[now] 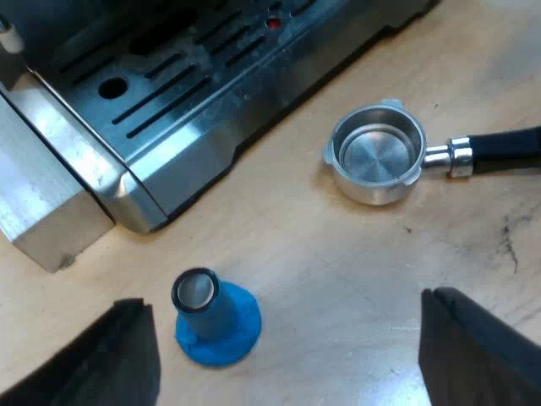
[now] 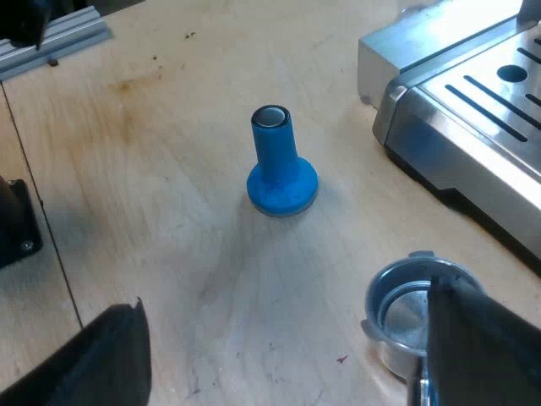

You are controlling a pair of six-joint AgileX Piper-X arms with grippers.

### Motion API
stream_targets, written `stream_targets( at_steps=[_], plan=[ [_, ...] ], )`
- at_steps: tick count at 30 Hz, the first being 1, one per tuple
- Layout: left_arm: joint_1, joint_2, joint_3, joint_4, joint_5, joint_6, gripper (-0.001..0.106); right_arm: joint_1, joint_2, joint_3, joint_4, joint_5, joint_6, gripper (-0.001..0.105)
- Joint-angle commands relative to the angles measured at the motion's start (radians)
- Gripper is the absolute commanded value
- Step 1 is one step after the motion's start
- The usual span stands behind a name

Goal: Grind coffee beans and then tamp

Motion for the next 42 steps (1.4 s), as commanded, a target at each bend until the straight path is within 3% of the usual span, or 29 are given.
stream_targets(
  at_steps=[1, 12, 16, 18, 22, 28, 35, 42],
  plan=[
    [-0.003, 0.039, -0.004, -0.004, -0.019, -0.017, 0.066, 0.001, -0.004, -0.002, -0.016, -0.01, -0.01, 0.069],
    [0.002, 0.227, -0.004, -0.07, -0.041, -0.063, 0.066, 0.001, -0.004, -0.002, -0.041, -0.01, -0.01, 0.069],
    [0.054, 0.29, -0.004, -0.085, -0.029, -0.087, 0.066, 0.001, -0.004, -0.002, -0.041, -0.01, -0.01, 0.069],
    [0.095, 0.31, -0.004, -0.1, -0.005, -0.085, 0.066, 0.001, -0.004, -0.002, -0.041, -0.01, -0.01, 0.069],
    [0.203, 0.363, -0.004, -0.132, 0.135, -0.078, 0.066, 0.001, -0.004, -0.002, -0.041, -0.01, -0.01, 0.069],
    [0.212, 0.447, -0.004, -0.169, 0.134, -0.079, 0.066, 0.001, -0.004, -0.002, -0.041, -0.01, -0.01, 0.069],
    [0.212, 0.555, -0.004, -0.181, 0.056, -0.079, 0.066, 0.001, -0.004, -0.002, -0.041, -0.01, -0.01, 0.069],
    [0.212, 0.659, -0.004, -0.241, 0.054, -0.079, 0.066, 0.001, -0.004, -0.002, -0.041, -0.01, -0.01, 0.069]
  ],
)
